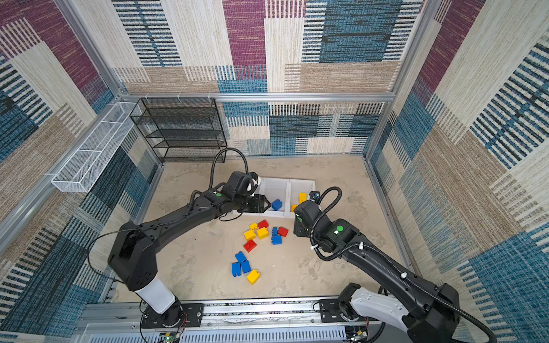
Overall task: Sort the legos into containers by color
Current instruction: 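Withdraw the left arm while the right gripper reaches toward a blue brick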
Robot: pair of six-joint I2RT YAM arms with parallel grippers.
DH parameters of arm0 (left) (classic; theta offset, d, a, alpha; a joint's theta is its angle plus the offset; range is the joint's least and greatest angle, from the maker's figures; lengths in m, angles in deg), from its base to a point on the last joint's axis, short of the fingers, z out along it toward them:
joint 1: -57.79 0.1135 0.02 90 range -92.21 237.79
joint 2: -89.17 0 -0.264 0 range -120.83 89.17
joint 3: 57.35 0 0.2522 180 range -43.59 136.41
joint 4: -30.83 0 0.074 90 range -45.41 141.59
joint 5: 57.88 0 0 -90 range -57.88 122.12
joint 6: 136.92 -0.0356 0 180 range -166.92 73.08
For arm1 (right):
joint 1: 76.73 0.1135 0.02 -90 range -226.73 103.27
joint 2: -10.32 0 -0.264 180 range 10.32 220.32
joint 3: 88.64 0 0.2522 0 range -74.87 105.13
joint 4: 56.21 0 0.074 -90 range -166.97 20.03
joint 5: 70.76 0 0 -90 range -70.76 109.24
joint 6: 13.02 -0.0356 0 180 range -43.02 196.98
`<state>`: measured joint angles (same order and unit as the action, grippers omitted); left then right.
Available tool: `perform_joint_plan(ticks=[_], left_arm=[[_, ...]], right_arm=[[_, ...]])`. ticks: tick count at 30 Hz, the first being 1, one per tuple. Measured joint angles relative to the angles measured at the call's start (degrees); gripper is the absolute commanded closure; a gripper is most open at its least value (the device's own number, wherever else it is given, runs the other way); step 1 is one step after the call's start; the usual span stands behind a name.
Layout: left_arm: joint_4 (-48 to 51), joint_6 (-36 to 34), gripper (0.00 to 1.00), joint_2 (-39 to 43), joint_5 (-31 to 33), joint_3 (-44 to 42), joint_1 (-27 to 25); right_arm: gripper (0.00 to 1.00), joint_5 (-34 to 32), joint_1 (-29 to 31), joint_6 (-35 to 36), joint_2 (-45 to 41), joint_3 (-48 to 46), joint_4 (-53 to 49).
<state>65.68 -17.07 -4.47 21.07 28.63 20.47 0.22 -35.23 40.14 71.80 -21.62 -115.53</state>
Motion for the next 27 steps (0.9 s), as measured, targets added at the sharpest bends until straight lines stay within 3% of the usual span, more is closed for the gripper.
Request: perform_joint_plan(ticks=[11, 18, 27], left_arm=[[0.3, 2.4, 0.38, 21.4, 6.6, -21.4, 2.6], [3.0, 3.4, 0.37, 27.1, 9.2, -26.4, 2.7], [2.5, 6.8, 0.37, 29.6, 7.3, -31.0, 2.7]], right_arm=[[0.36, 8.4, 1.7, 1.7, 14.6, -1.0, 11.1], [0.41, 9.4, 3.1, 2.7, 23.4, 0.5, 14.8], [0.50, 9.6, 3.1, 5.0, 32.4, 4.5, 18.6]])
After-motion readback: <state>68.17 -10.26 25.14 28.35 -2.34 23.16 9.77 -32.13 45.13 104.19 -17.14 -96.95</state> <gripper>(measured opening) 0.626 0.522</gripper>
